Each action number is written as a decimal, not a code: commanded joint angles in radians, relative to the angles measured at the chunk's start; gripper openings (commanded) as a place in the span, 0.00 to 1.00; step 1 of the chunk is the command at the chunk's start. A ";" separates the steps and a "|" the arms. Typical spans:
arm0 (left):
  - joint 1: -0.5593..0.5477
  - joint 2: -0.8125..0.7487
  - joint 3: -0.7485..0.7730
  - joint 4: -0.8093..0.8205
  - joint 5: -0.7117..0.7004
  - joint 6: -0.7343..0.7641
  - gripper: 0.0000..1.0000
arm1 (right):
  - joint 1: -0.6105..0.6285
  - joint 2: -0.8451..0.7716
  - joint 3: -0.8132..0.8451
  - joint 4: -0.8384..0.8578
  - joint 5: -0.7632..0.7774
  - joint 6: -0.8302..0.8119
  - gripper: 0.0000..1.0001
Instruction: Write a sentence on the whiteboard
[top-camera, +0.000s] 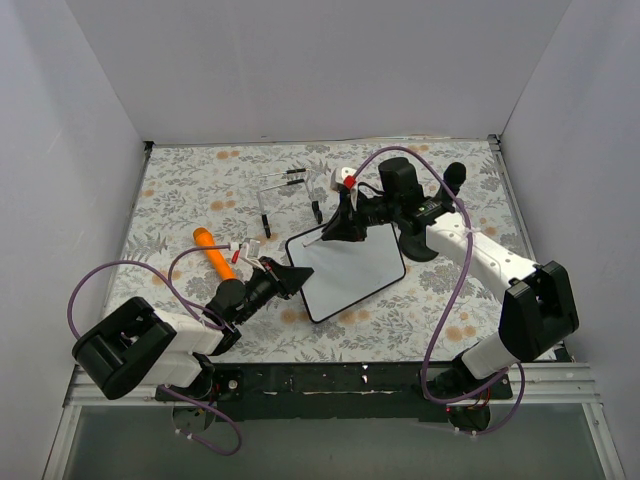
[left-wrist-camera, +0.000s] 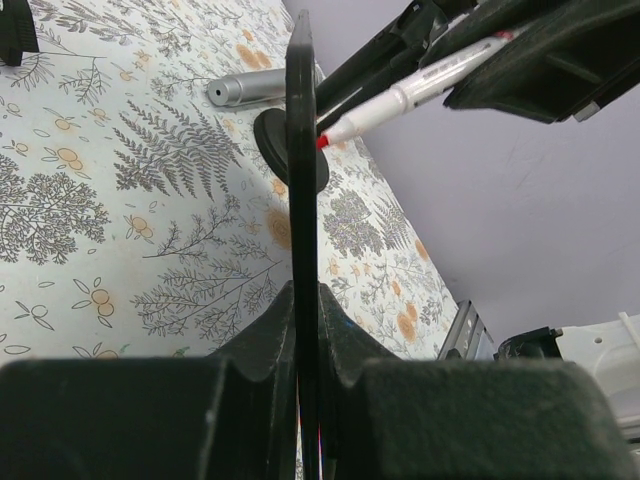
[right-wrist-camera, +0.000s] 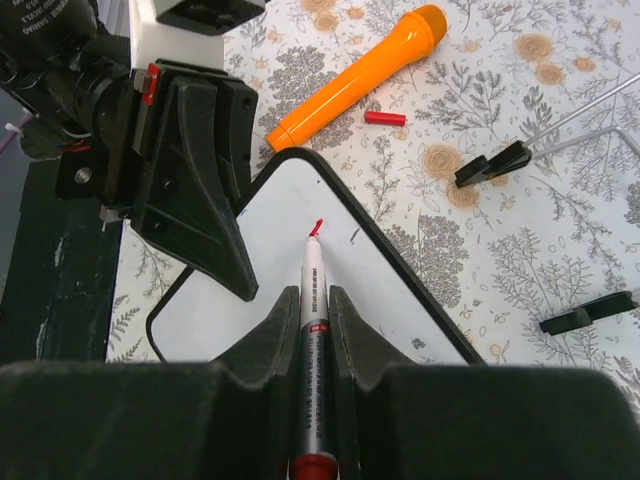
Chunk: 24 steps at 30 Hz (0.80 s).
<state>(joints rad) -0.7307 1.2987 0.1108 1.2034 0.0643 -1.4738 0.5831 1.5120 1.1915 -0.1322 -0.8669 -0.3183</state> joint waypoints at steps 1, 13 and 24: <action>-0.007 -0.033 0.013 0.111 -0.009 -0.002 0.00 | 0.004 -0.030 -0.033 -0.047 -0.007 -0.048 0.01; -0.007 -0.029 0.012 0.114 -0.009 0.000 0.00 | 0.004 -0.050 -0.058 -0.076 -0.037 -0.061 0.01; -0.007 -0.030 0.007 0.117 -0.006 0.000 0.00 | 0.003 -0.046 -0.007 -0.030 -0.020 -0.024 0.01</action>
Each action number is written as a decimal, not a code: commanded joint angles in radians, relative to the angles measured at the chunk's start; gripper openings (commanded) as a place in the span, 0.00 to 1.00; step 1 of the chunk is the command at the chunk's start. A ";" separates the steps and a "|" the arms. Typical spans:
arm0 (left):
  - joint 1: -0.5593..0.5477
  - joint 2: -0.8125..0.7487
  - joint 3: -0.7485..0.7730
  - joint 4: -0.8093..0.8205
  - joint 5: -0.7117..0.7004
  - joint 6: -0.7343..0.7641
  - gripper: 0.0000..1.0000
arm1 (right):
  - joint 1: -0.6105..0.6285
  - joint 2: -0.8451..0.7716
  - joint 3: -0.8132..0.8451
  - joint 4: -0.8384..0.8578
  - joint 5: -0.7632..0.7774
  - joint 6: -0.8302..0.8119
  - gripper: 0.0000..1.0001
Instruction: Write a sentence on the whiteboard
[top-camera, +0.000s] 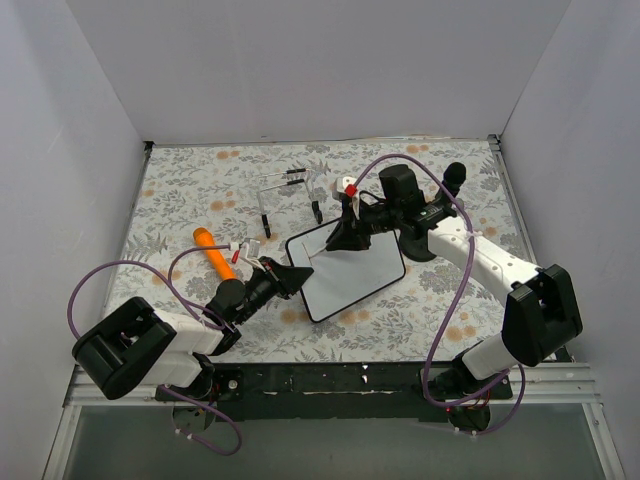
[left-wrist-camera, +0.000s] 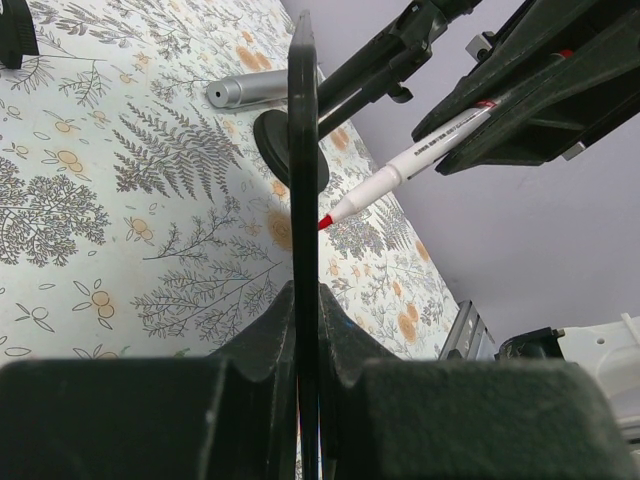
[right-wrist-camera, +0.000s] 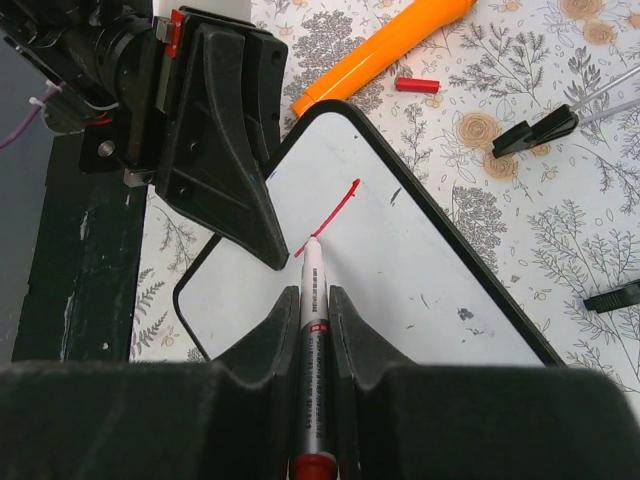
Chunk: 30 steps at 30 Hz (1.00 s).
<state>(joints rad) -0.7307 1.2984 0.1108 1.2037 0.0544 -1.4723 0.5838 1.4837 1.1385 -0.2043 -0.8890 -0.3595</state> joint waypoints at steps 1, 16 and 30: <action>-0.007 -0.028 0.007 0.120 0.002 -0.002 0.00 | 0.002 -0.016 0.044 0.046 0.002 0.019 0.01; -0.007 -0.030 0.004 0.125 0.005 0.000 0.00 | -0.038 0.001 0.044 0.065 0.050 0.056 0.01; -0.007 -0.021 0.009 0.131 0.013 0.001 0.00 | -0.061 0.007 0.072 0.083 0.001 0.074 0.01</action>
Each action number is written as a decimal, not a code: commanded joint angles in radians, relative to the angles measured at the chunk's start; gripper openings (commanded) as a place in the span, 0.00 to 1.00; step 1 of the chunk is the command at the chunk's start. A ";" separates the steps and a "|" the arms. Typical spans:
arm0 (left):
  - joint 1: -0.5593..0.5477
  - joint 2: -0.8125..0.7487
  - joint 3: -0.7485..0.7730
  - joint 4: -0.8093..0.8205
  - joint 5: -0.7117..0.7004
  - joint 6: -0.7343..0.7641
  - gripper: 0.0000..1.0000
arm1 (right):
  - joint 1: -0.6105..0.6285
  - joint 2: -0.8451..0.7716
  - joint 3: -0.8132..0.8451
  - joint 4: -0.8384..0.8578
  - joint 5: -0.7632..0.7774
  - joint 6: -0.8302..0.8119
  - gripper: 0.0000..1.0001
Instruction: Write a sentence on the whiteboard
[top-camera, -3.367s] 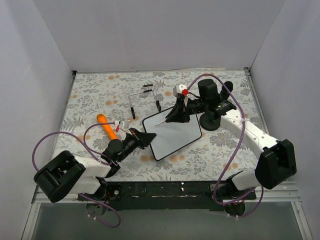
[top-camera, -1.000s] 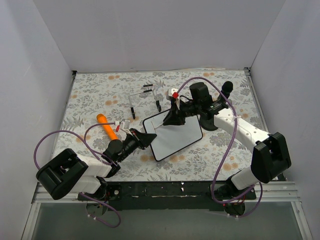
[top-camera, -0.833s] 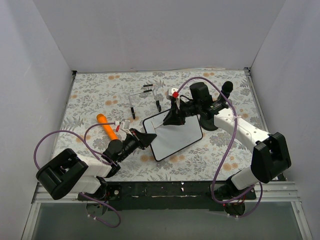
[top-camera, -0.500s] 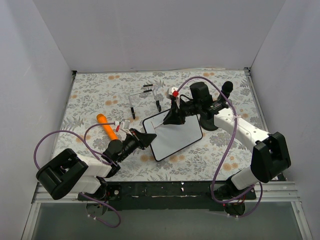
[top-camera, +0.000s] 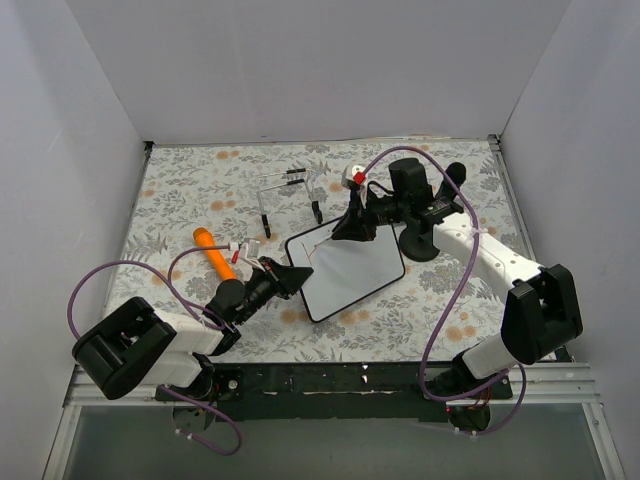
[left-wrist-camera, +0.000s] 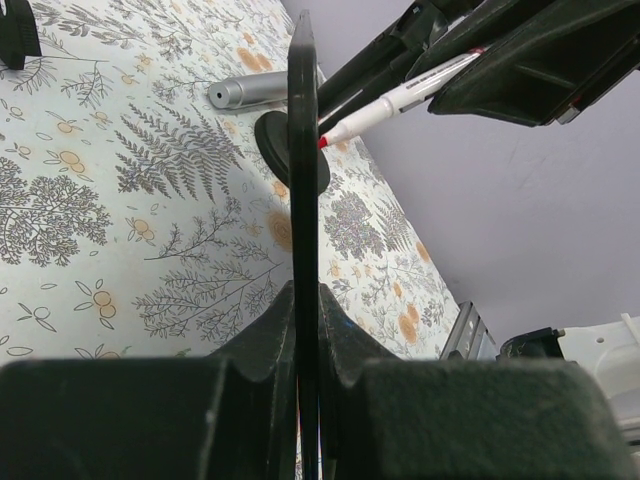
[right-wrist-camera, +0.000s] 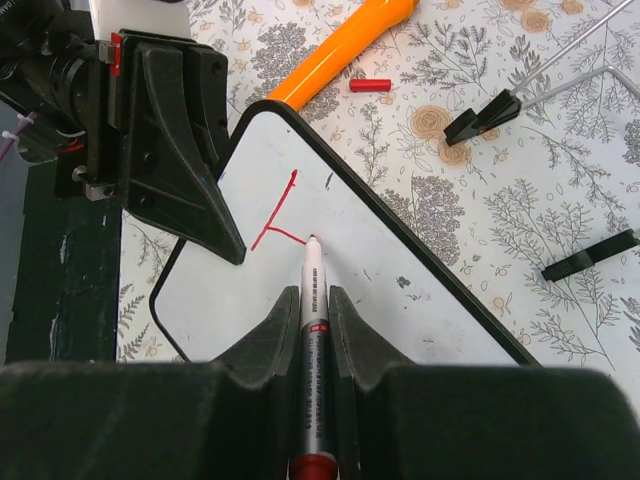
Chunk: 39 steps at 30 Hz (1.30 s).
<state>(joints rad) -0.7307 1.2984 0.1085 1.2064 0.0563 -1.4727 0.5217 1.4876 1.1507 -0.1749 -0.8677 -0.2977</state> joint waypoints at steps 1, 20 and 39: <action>-0.007 -0.014 0.011 0.128 0.011 0.000 0.00 | 0.000 0.003 0.064 0.058 -0.021 0.023 0.01; -0.007 -0.025 0.007 0.133 0.005 0.002 0.00 | 0.000 0.005 0.003 -0.035 -0.007 -0.046 0.01; -0.007 -0.022 -0.001 0.142 0.010 0.003 0.00 | 0.000 -0.076 0.012 -0.084 -0.093 -0.052 0.01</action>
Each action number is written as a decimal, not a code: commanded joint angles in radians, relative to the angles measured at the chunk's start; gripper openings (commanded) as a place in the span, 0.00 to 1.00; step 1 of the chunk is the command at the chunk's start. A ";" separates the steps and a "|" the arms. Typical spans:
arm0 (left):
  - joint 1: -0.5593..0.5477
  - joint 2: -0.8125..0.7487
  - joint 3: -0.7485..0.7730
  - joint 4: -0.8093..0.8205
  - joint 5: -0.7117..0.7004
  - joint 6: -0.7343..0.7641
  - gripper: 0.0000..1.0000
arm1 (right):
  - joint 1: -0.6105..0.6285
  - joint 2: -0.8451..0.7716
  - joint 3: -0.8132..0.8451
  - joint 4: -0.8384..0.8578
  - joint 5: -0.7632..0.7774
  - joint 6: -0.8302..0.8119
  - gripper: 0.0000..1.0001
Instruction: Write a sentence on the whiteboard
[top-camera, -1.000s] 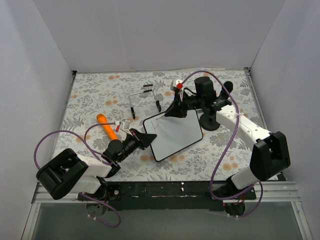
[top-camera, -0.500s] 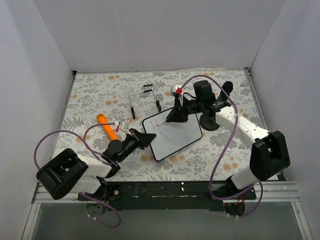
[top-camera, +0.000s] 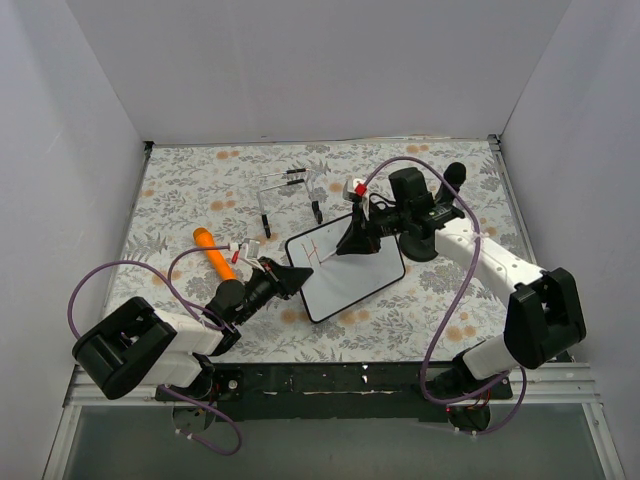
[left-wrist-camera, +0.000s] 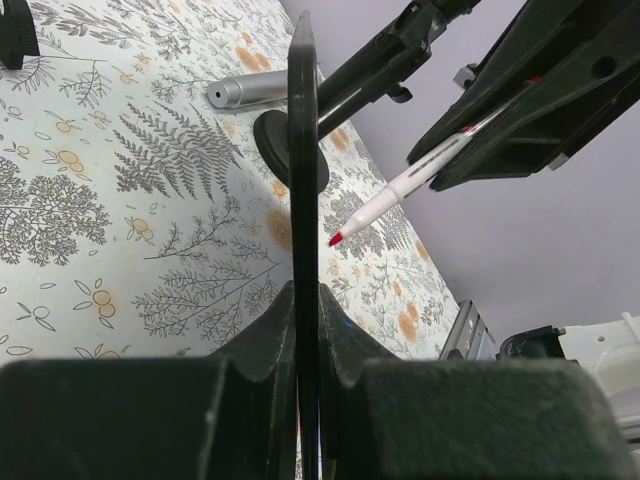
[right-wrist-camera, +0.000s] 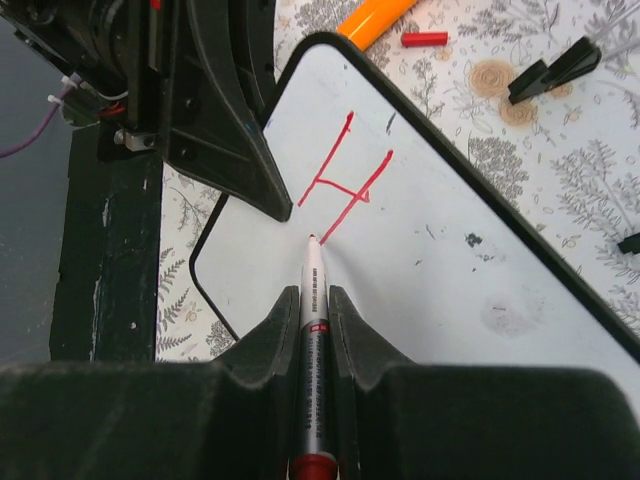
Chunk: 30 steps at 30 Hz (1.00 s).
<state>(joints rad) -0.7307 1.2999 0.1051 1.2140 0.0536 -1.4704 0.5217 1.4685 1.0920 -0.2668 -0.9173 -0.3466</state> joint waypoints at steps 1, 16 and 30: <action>-0.007 -0.022 -0.001 0.134 0.012 0.001 0.00 | -0.002 -0.062 0.074 0.008 -0.043 -0.005 0.01; -0.007 -0.025 -0.021 0.151 0.008 -0.005 0.00 | -0.052 -0.059 0.029 0.006 -0.097 -0.068 0.01; -0.007 -0.011 -0.012 0.160 0.006 -0.013 0.00 | -0.071 -0.019 0.037 0.070 -0.051 -0.016 0.01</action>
<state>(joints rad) -0.7307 1.2999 0.0845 1.2396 0.0612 -1.4738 0.4633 1.4437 1.1145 -0.2573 -0.9745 -0.3908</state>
